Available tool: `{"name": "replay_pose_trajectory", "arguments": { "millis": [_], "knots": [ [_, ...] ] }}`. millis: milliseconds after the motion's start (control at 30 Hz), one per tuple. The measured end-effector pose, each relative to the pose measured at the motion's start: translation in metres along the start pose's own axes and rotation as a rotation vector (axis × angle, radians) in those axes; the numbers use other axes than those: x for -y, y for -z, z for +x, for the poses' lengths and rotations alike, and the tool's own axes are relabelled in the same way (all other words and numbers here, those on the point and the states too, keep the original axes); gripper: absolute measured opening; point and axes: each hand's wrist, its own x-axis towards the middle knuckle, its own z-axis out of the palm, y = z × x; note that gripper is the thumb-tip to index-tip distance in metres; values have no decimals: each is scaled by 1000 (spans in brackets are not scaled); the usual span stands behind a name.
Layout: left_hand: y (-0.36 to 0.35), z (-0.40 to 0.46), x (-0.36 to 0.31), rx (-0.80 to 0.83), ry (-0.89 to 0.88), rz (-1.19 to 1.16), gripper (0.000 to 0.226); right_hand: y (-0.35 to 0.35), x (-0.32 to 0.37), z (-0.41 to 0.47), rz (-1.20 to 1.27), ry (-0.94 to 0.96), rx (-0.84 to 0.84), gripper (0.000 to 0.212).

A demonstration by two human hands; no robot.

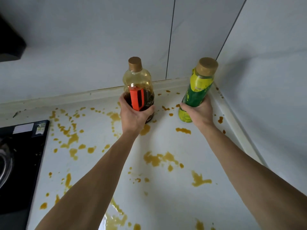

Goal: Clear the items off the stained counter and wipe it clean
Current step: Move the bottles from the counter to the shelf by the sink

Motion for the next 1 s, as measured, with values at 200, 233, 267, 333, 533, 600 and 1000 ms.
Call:
{"name": "replay_pose_trajectory", "arguments": {
  "millis": [200, 233, 267, 333, 533, 600, 1000],
  "knots": [
    [33, -36, -23, 47, 25, 51, 108, 30, 21, -59, -17, -37, 104, 42],
    [41, -46, -28, 53, 33, 56, 108, 36, 24, -73, -35, -49, 126, 43],
    [50, -57, -33, 62, 39, 63, 109, 42, 26, -88, -50, -69, 152, 45],
    [67, -83, -39, 84, 47, 93, 110, 55, 28, -119, -62, -99, 202, 50],
    [128, -171, -42, 152, 141, 143, 106, 99, 34, -211, -89, -189, 287, 48],
    [149, -200, -38, 172, 169, 173, 103, 117, 30, -239, -112, -228, 347, 50],
    [235, -329, -18, 97, 360, 232, 96, 179, 20, -359, -276, -297, 428, 50]
  ]
}}
